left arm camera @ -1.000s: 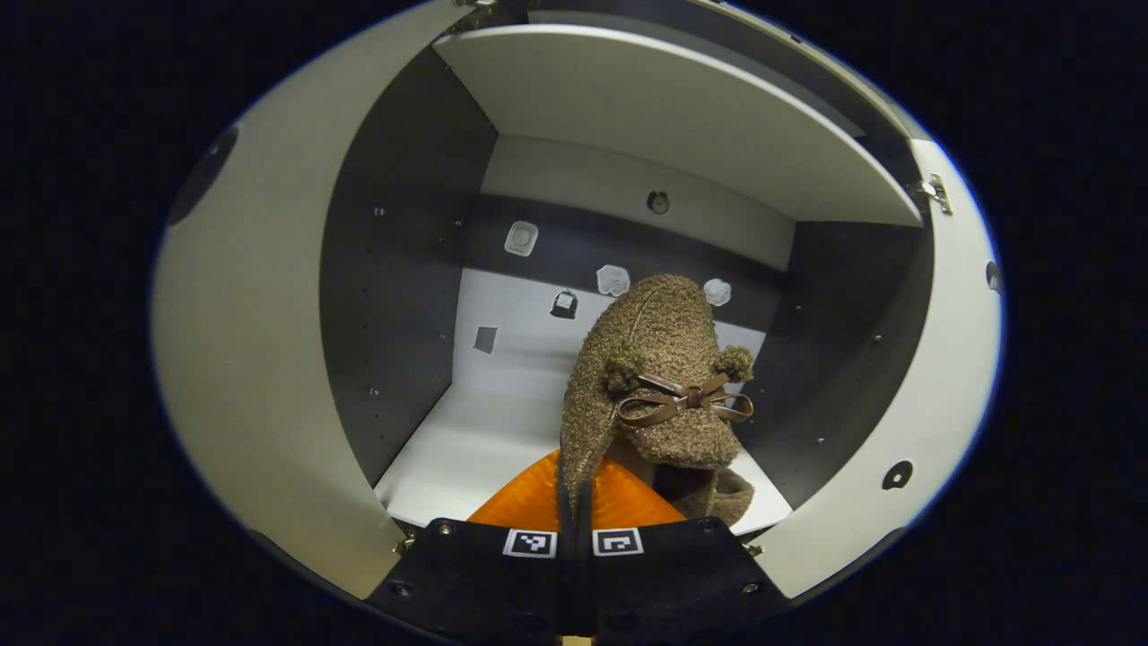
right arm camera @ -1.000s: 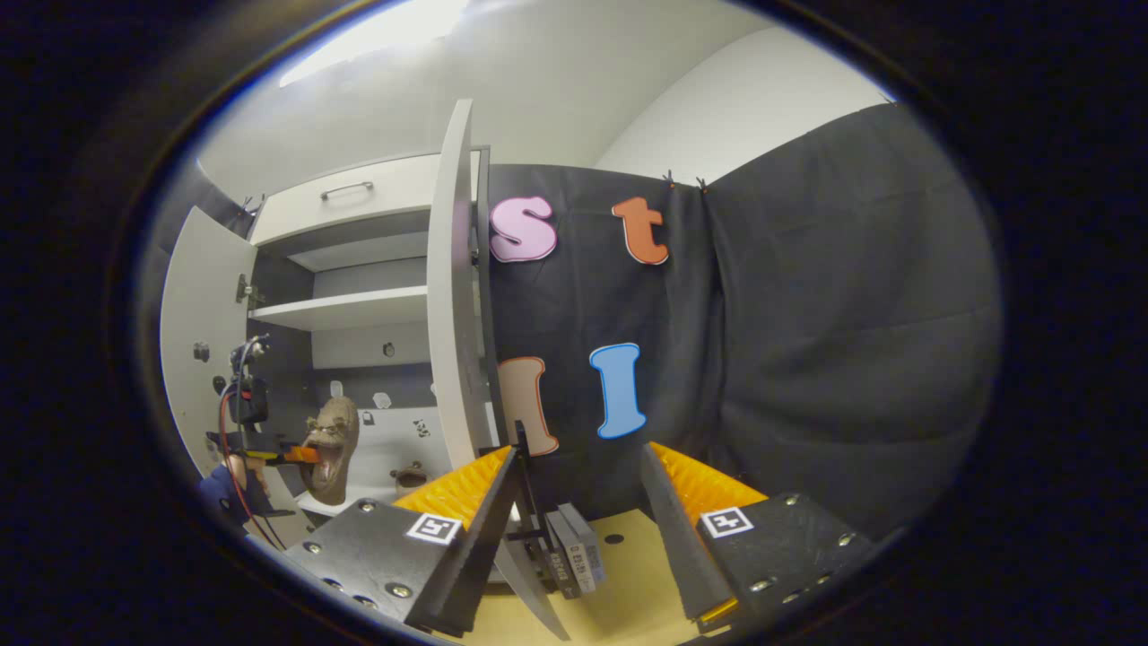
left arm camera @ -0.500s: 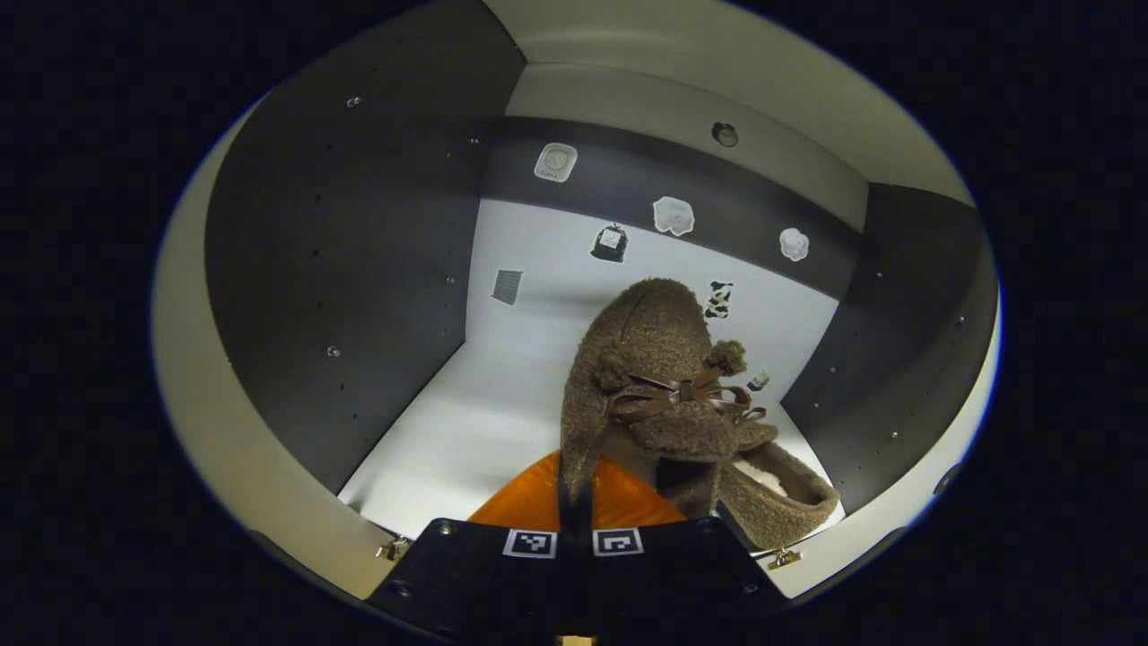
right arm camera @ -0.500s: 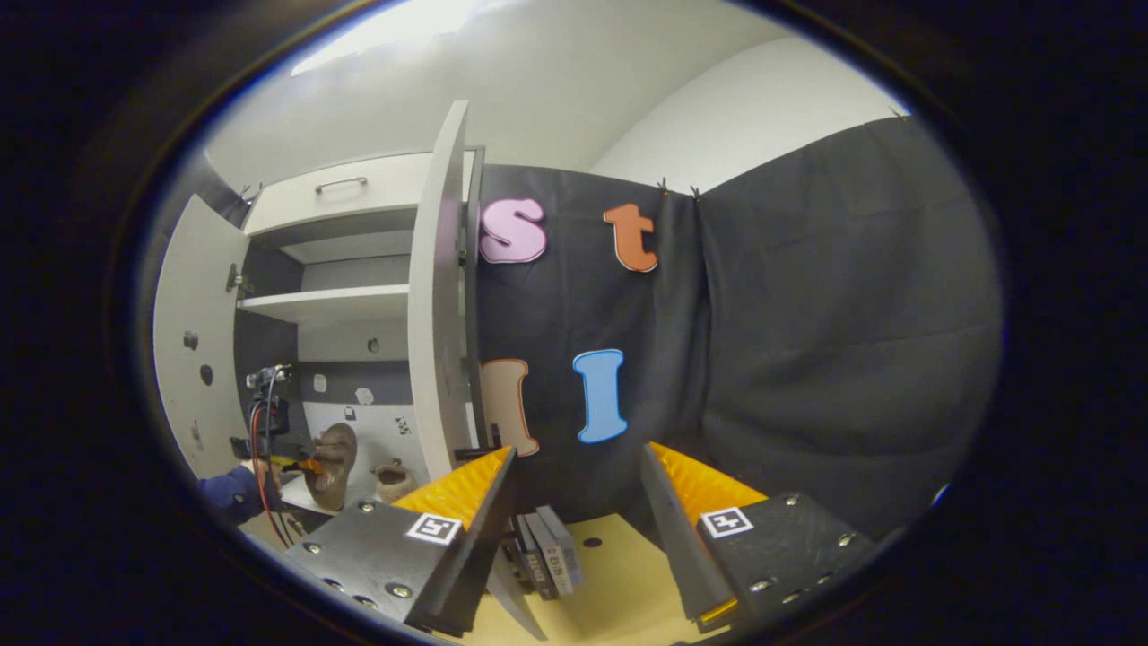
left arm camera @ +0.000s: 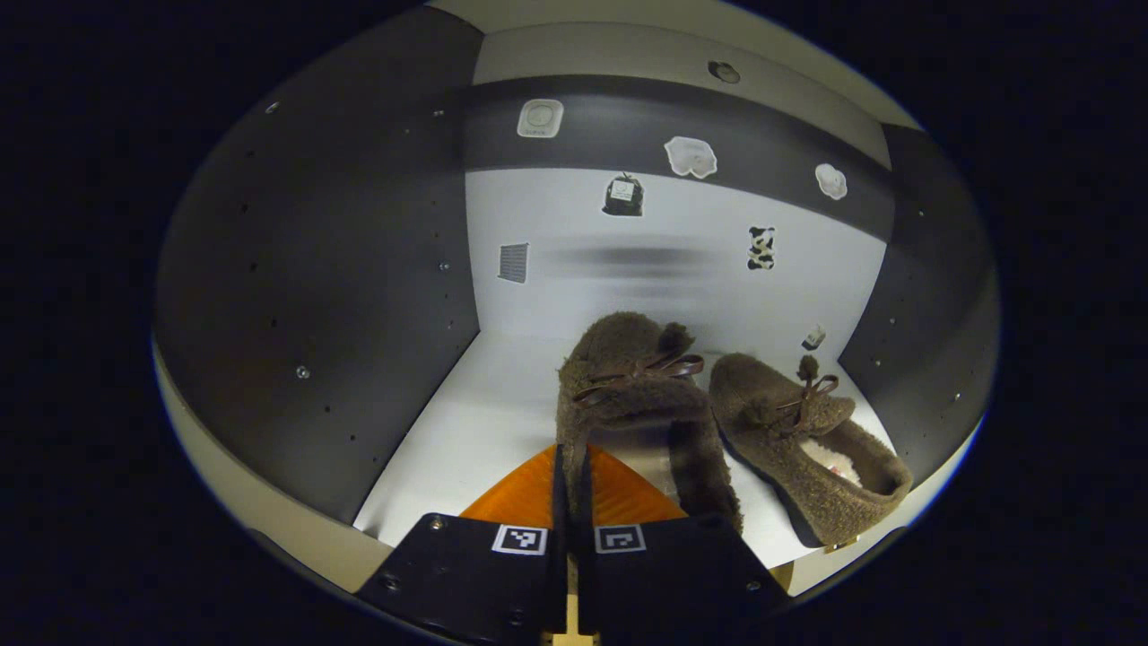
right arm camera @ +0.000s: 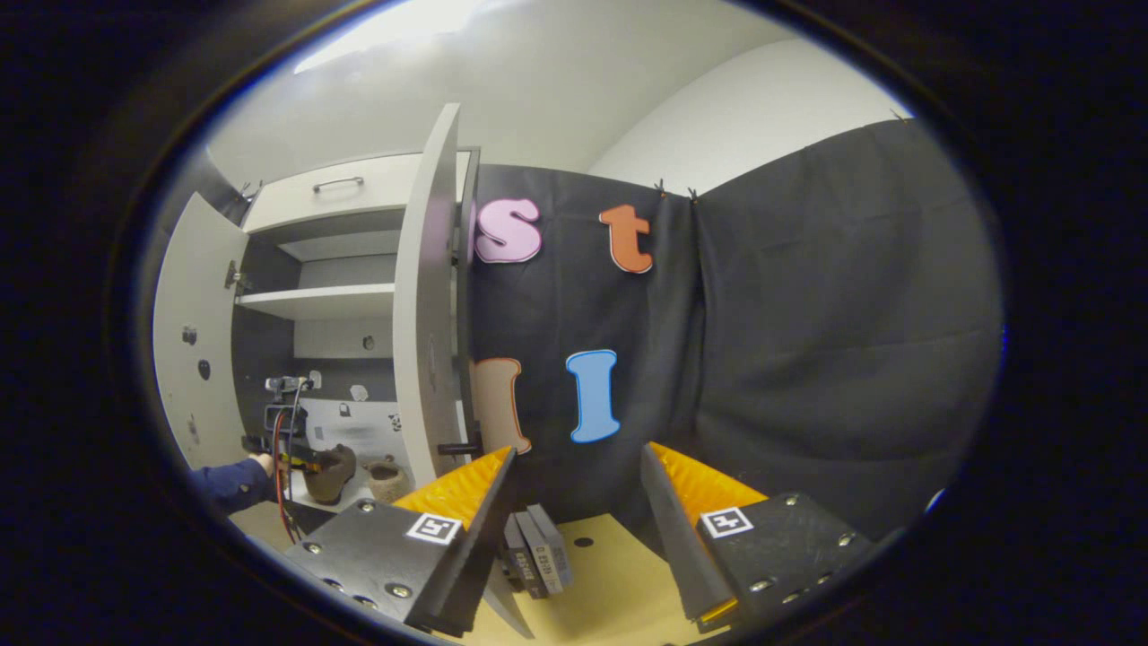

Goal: Grab one shoe with the right hand and put it into the shoe cabinet, grab the other shoe with the left hand and put it into the shoe cabinet; then close the right door with the right hand and the left door with the left hand.

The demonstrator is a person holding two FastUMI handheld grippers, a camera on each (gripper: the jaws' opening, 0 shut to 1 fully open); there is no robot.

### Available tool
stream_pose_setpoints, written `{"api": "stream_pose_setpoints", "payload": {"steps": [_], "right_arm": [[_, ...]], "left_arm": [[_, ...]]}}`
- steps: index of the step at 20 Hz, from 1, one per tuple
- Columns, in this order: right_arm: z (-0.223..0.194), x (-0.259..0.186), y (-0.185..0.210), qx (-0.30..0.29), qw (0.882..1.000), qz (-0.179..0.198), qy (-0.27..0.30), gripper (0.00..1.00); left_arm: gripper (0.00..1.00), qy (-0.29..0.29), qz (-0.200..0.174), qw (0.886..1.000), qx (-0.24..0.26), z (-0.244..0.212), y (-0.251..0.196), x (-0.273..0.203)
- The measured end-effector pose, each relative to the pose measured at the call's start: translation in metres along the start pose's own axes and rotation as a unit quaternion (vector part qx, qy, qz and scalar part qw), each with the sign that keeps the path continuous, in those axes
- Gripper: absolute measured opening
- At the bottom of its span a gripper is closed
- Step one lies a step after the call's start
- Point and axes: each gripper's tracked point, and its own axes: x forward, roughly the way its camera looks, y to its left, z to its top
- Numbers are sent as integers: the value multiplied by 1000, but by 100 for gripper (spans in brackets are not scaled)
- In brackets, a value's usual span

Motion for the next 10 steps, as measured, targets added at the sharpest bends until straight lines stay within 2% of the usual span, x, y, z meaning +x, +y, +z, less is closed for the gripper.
{"api": "stream_pose_setpoints", "payload": {"steps": [3,4,6,7,8,10], "right_arm": [[-3,-1,-3,1,1000,2,4,82],[-5,-1,-4,1,1000,3,5,82],[-7,0,-4,2,1000,5,8,82],[-9,1,-4,3,1000,7,9,82],[-9,2,-5,5,1000,8,9,82],[-8,5,-3,8,1000,12,8,82]], "left_arm": [[15,-3,-1,1000,12,4,-1,-4],[24,-3,6,1000,23,4,3,-8],[32,-12,18,999,38,10,9,-14],[48,-21,15,999,40,14,9,-23],[57,-30,14,999,43,19,9,-31],[86,-52,20,997,59,35,13,-53]]}}
